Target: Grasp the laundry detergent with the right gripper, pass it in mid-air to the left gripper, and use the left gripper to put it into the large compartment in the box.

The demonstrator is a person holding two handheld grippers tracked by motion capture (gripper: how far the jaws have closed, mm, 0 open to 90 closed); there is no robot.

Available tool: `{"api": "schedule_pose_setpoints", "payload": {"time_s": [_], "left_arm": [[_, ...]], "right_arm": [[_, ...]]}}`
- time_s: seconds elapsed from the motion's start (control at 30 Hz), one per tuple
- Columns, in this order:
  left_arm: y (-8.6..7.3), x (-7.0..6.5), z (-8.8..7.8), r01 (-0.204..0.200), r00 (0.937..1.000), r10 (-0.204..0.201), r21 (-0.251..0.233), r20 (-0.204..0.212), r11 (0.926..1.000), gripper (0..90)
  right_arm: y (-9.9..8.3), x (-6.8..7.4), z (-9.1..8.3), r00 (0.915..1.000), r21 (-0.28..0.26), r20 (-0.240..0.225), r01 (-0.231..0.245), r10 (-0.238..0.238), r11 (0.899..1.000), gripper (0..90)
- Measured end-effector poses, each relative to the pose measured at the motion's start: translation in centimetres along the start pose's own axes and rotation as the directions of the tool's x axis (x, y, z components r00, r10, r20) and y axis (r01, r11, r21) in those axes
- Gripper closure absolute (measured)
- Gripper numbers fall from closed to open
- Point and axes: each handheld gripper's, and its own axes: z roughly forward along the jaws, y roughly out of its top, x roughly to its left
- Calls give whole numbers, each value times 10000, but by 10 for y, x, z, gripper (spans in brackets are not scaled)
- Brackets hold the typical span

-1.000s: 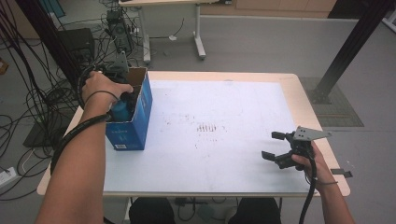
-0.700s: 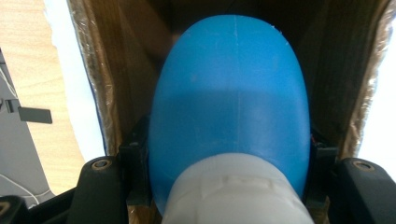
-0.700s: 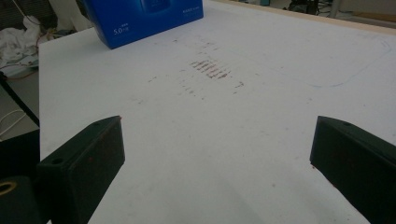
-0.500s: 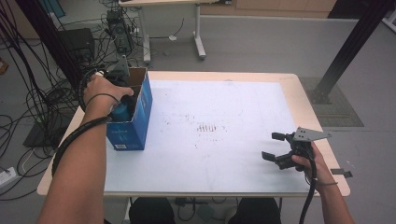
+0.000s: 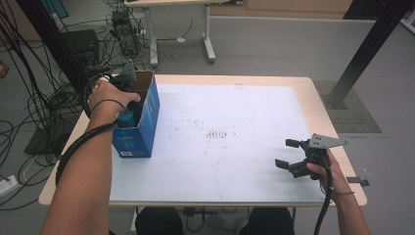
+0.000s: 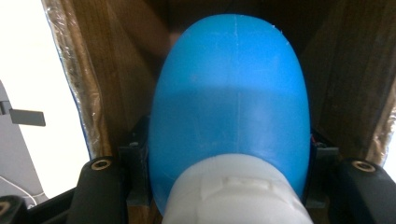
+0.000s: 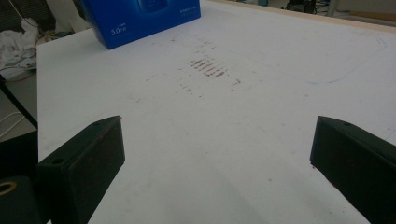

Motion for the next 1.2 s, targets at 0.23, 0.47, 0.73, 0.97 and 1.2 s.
{"api": "schedule_pose_setpoints", "payload": {"time_s": [0.23,0.47,0.73,0.97,1.2], "left_arm": [[-1,1,0,27,10000,-27,-45,12,10000,376],[-1,1,0,35,10000,-35,2,15,10000,375],[-1,0,1,55,10000,-55,-25,9,10000,375],[-1,1,1,75,10000,-75,-34,23,10000,375],[-2,5,1,120,9998,-118,-83,133,9999,375]], "right_arm": [[-1,1,1,10000,-18,-18,-16,16,10000,30],[-2,1,0,10000,-4,2,-36,36,10000,30],[-2,0,1,10000,-12,-14,-26,26,10000,30],[-3,-1,1,10000,-4,-24,-32,32,10000,30],[-4,-2,1,10000,0,5,-82,82,10000,30]]}}
